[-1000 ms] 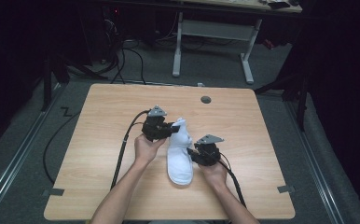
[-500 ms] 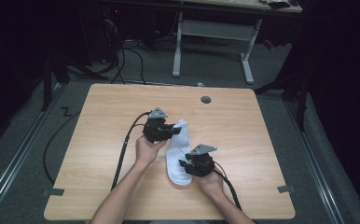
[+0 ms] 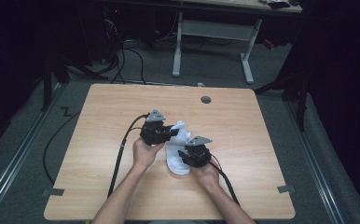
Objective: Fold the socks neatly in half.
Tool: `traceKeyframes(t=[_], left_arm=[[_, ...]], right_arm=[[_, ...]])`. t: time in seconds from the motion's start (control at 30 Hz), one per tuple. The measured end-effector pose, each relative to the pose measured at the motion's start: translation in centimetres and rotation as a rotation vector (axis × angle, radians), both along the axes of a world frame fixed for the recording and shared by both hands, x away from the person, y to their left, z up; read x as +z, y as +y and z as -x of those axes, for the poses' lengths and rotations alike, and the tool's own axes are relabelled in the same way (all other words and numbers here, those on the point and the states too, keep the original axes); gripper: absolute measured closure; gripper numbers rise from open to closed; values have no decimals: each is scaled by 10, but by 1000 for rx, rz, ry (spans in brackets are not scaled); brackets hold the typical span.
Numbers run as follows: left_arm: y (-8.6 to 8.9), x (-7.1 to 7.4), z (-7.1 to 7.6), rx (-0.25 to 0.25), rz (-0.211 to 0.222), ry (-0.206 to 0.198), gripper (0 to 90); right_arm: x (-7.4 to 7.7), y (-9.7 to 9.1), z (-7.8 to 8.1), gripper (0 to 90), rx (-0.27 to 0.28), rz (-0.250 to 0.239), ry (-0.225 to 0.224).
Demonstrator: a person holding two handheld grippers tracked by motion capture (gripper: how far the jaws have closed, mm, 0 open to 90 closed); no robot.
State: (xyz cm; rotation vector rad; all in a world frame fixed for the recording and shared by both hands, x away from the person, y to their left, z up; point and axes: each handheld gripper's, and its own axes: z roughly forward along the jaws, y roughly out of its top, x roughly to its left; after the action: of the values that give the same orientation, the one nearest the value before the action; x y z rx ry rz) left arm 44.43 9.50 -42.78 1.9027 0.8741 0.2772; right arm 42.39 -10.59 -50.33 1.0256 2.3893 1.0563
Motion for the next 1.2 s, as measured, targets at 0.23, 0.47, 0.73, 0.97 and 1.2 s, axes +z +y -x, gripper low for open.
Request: traceKeyframes(t=[0.23, 0.47, 0.73, 0.97, 1.2], left_arm=[[1, -11, -4, 9, 2, 9, 749], [0, -12, 1, 6, -4, -5, 749], [5, -18, 14, 18, -18, -2, 747], [7, -16, 19, 37, -48, -29, 742], [-3, -28, 25, 41, -115, -33, 731]], right_arm=[[13, -9, 10, 566, 32, -57, -12], [11, -22, 42, 568, 145, -12, 16], [1, -6, 40, 590, 94, 26, -14], [2, 4, 29, 590, 57, 38, -9], [1, 6, 27, 589, 40, 27, -19]])
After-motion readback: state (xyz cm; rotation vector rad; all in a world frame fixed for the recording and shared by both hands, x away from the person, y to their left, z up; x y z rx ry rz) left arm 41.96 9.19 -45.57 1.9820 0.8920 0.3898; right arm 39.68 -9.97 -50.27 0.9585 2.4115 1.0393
